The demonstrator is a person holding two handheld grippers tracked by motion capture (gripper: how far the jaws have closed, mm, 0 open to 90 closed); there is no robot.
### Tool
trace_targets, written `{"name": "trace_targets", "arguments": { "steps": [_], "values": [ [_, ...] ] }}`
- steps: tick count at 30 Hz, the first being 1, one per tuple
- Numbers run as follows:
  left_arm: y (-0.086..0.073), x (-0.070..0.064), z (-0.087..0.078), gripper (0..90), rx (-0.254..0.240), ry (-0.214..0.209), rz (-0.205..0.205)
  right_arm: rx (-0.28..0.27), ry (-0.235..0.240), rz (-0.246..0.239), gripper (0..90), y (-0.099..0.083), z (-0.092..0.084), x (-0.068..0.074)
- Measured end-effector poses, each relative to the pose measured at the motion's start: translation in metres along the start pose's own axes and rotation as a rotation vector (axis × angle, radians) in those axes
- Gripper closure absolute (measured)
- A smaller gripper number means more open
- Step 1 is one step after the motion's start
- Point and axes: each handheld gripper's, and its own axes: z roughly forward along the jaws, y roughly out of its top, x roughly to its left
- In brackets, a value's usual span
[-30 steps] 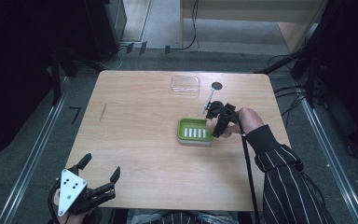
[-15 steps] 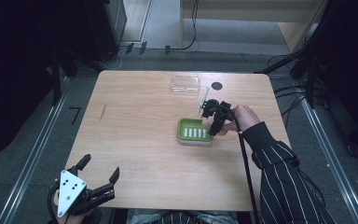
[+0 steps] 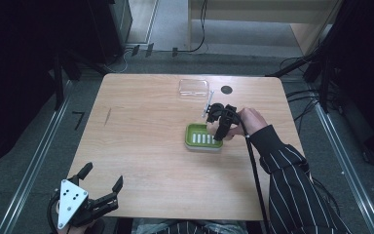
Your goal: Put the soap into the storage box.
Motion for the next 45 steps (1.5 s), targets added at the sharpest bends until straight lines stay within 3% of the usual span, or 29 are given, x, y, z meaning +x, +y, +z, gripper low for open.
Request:
{"name": "trace_targets", "arguments": {
  "steps": [29, 45],
  "values": [
    [-0.001, 0.0, -0.001, 9.6, 0.001, 0.003, 0.0, 0.002, 0.018, -0.115, 33.5, 0.026, 0.015, 0.007],
    [-0.001, 0.001, -0.004, 9.6, 0.0, 0.012, -0.002, -0.004, 0.028, -0.133, 33.4, 0.034, 0.026, 0.008]
  ]
}}
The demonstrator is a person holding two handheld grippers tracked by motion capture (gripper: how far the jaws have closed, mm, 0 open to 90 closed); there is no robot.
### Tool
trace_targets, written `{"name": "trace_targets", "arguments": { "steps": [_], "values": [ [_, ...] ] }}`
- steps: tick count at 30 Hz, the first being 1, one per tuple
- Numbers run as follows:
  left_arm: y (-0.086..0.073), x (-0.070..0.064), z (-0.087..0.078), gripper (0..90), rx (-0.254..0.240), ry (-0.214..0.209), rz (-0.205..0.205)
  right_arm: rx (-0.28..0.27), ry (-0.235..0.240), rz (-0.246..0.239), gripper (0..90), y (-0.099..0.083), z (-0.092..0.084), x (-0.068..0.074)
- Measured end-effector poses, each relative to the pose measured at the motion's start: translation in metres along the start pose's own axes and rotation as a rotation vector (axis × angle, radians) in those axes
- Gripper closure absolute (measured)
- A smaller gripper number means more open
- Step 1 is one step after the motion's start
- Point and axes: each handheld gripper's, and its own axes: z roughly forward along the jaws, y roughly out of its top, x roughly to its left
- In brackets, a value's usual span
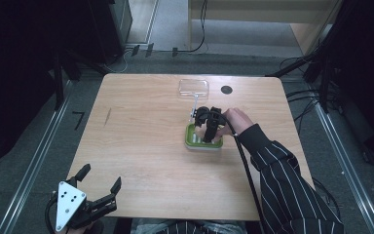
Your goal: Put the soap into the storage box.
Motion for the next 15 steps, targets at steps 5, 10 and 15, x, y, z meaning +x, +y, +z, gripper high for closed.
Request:
{"name": "trace_targets", "arguments": {
  "steps": [5, 10, 15],
  "values": [
    [0.0, 0.0, 0.0, 9.6, 0.0, 0.001, 0.0, -0.008, -0.005, 0.0, 33.4, 0.001, 0.004, 0.0],
    [0.0, 0.0, 0.0, 9.6, 0.0, 0.001, 0.0, -0.005, -0.006, 0.001, 33.4, 0.002, 0.008, 0.0],
    [0.0, 0.0, -0.001, 9.6, 0.0, 0.002, 0.0, -0.007, -0.006, 0.008, 33.4, 0.002, 0.012, 0.0]
  ]
}}
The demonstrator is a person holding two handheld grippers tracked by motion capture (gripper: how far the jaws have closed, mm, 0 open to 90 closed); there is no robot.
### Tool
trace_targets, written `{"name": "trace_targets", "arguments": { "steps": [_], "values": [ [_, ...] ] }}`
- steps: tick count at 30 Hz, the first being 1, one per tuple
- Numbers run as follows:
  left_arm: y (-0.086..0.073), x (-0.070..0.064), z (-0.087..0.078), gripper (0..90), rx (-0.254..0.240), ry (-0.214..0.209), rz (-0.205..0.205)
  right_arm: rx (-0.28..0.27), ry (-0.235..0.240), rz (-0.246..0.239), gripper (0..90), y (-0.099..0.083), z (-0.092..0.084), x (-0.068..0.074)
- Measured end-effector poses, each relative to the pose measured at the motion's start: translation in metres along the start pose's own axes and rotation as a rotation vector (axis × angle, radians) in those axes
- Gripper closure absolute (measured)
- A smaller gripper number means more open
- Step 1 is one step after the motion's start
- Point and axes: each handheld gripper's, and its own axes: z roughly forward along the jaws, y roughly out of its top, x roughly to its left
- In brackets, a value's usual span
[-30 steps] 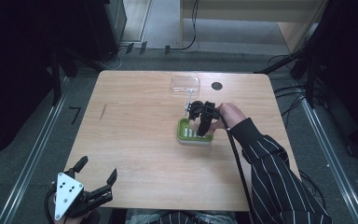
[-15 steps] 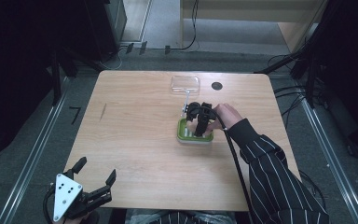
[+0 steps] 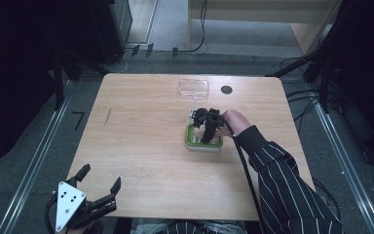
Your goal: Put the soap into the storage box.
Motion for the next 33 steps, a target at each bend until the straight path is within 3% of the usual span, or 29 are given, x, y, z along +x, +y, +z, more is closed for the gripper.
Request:
{"name": "trace_targets", "arguments": {
  "steps": [8, 17, 33],
  "values": [
    [0.0, 0.0, 0.0, 9.6, 0.001, 0.001, 0.001, 0.001, -0.002, -0.016, 33.3, 0.0, 0.008, -0.001],
    [0.0, 0.0, 0.0, 9.6, 0.0, 0.001, 0.0, 0.001, 0.003, -0.002, 33.3, 0.0, 0.014, -0.001],
    [0.0, 0.0, 0.0, 9.6, 0.003, 0.001, 0.002, -0.008, 0.005, -0.001, 32.2, 0.0, 0.014, -0.001]
  ]
}}
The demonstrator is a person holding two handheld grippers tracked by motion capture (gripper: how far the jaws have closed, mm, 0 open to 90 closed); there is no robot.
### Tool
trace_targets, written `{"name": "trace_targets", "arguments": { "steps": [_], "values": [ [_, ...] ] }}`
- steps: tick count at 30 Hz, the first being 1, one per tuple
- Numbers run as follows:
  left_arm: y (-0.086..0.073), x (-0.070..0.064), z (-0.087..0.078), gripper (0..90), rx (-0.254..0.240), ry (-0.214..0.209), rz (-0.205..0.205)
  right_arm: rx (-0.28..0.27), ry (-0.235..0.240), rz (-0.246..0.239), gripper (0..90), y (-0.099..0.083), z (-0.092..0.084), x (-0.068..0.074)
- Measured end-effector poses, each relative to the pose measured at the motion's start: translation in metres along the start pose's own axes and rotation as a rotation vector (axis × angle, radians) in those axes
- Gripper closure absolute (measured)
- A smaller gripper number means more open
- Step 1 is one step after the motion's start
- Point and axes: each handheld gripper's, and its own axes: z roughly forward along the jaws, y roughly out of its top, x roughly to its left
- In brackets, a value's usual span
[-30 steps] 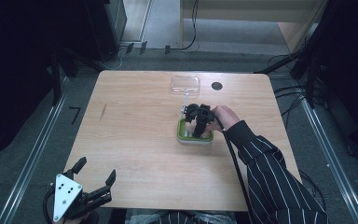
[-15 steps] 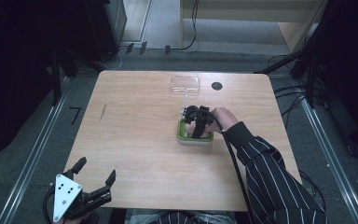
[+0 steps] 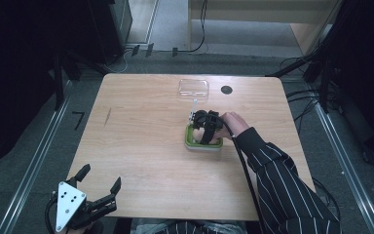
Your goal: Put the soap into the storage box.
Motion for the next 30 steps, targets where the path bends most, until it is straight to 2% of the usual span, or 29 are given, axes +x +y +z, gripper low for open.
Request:
{"name": "trace_targets", "arguments": {
  "steps": [9, 13, 26, 30],
  "values": [
    [0.0, 0.0, 0.0, 9.6, -0.002, 0.002, -0.002, -0.01, -0.007, 0.0, 30.4, -0.001, -0.003, -0.001],
    [0.0, 0.0, 0.0, 9.6, -0.002, 0.001, -0.002, -0.016, -0.012, 0.014, 28.7, -0.002, -0.007, -0.002],
    [0.003, -0.004, 0.007, 9.6, 0.003, -0.014, 0.01, 0.008, -0.012, 0.138, 13.1, -0.01, -0.019, -0.005],
    [0.003, -0.004, 0.008, 9.6, -0.002, -0.019, 0.002, 0.013, -0.005, 0.17, 7.9, -0.014, -0.021, -0.007]
  ]
}}
